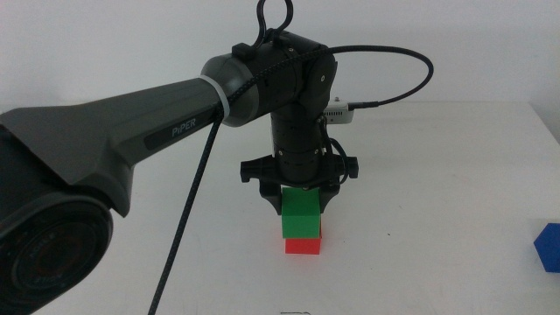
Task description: Stack red cubes first, then green, then blue cubes in a specific spot.
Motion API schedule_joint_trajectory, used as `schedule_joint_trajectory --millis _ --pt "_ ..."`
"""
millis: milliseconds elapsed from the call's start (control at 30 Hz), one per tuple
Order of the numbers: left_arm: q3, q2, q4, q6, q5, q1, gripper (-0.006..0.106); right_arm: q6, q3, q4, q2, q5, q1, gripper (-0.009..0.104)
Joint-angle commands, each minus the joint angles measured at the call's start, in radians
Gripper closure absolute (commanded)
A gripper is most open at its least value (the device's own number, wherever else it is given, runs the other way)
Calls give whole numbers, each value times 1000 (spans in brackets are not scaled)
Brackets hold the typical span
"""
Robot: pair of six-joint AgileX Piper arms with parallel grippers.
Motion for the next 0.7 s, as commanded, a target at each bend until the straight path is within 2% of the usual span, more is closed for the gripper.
schedule_joint_trajectory --millis 0,267,667 --pt "-25 -52 -5 -4 14 -6 90 -12 -5 -17 -15 -59 -7 21" --pt "-25 -52 3 35 -30 -6 85 -12 -5 -17 -15 -59 -7 21" --pt "-25 -52 4 40 -70 -6 85 -12 -5 -17 -15 -59 -7 21"
